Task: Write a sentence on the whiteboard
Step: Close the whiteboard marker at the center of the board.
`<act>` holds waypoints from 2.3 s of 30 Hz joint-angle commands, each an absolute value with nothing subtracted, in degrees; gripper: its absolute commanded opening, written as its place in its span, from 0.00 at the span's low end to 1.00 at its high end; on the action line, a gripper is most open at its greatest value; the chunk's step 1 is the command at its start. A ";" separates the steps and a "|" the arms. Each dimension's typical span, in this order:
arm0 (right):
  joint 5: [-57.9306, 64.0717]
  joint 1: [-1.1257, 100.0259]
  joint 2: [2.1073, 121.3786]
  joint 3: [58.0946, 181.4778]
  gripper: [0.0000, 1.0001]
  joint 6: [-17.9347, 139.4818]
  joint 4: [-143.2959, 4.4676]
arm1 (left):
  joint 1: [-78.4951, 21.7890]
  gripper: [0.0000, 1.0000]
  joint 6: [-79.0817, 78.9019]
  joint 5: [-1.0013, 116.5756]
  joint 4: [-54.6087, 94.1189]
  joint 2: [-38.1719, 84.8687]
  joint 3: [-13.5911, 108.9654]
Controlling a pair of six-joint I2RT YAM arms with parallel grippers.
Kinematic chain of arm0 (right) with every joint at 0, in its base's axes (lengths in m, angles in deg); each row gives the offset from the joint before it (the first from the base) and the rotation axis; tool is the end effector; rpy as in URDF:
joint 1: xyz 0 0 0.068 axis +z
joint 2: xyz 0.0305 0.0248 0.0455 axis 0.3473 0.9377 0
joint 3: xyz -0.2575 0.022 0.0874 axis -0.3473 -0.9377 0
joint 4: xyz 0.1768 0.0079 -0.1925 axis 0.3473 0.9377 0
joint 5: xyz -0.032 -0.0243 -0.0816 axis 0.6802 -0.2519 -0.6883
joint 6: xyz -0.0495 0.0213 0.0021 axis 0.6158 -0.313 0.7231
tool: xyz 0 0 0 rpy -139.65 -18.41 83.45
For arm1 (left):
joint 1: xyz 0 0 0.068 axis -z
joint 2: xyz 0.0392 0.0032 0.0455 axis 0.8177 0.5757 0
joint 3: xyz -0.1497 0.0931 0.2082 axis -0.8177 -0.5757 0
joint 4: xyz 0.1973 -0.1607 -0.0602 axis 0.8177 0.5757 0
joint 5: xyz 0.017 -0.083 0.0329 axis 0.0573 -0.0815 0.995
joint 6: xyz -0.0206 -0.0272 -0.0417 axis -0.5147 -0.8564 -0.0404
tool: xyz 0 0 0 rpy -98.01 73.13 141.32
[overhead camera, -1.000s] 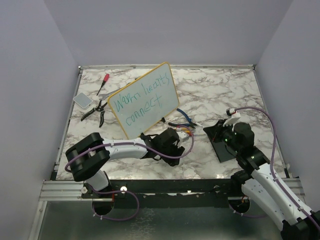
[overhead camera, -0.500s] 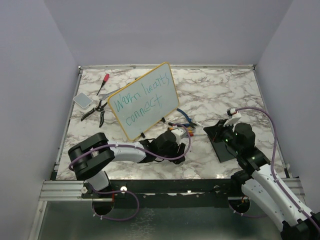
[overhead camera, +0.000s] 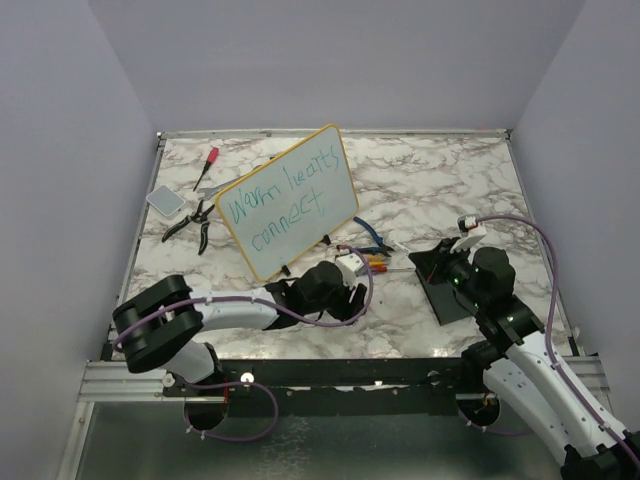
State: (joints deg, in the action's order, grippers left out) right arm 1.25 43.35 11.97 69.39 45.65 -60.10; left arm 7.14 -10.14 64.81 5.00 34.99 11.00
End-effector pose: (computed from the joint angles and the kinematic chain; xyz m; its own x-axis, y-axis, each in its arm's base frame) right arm 0.1364 0.0618 0.2543 -0.4139 0.2280 -0.8813 -0.3495 0.8541 0.3851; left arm 0.1383 -0.2615 0.1602 -0.5769 0.3001 -0.7597 0.7298 0.6070 -0.3144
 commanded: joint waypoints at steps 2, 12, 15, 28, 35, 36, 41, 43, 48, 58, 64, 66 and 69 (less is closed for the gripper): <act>0.82 43.17 11.59 70.90 0.01 45.58 -59.73 | 7.38 0.62 -3.50 65.28 14.28 25.83 12.88; 1.29 43.10 11.35 69.76 0.01 44.99 -60.97 | 7.35 0.59 -0.92 72.11 20.74 30.95 16.57; 0.76 43.17 11.08 69.71 0.01 44.80 -60.93 | 7.27 0.59 0.62 70.59 17.12 31.94 16.12; 0.40 43.17 10.11 69.74 0.01 44.92 -59.85 | 7.34 0.54 2.95 74.26 16.15 37.94 16.21; 0.57 43.13 10.89 70.08 0.01 44.85 -60.07 | 7.37 0.46 1.31 73.85 18.06 36.81 15.03; 0.61 43.12 10.90 70.01 0.01 44.96 -60.19 | 7.35 0.46 1.24 74.21 18.43 36.30 14.79; 0.91 43.13 11.55 69.90 0.01 44.78 -60.65 | 7.42 0.44 0.37 73.89 20.15 35.51 15.03; 1.20 43.17 11.83 69.98 0.01 44.82 -60.84 | 7.37 0.42 0.11 73.78 20.61 35.81 15.06; 1.49 43.17 12.13 70.24 0.01 45.16 -60.93 | 7.42 0.36 0.09 72.88 21.71 36.76 15.40; 2.74 43.16 14.11 71.23 0.01 45.98 -60.18 | 8.36 0.00 -1.46 72.66 23.95 35.35 14.97; 8.58 43.17 18.74 75.20 0.01 46.60 -55.51 | 8.52 0.00 -2.65 75.14 27.70 28.67 17.25; 12.20 43.13 21.11 77.80 0.01 47.04 -52.80 | 8.52 0.00 -1.66 76.56 30.80 25.58 19.21; 16.86 43.17 24.84 82.21 0.01 47.89 -48.21 | 8.48 0.00 1.69 77.59 35.47 21.37 22.10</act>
State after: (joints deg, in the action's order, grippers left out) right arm 8.03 43.35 21.33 76.16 45.96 -55.53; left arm 8.28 -1.37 74.41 29.08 27.60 16.88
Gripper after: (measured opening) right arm 0.105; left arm 0.028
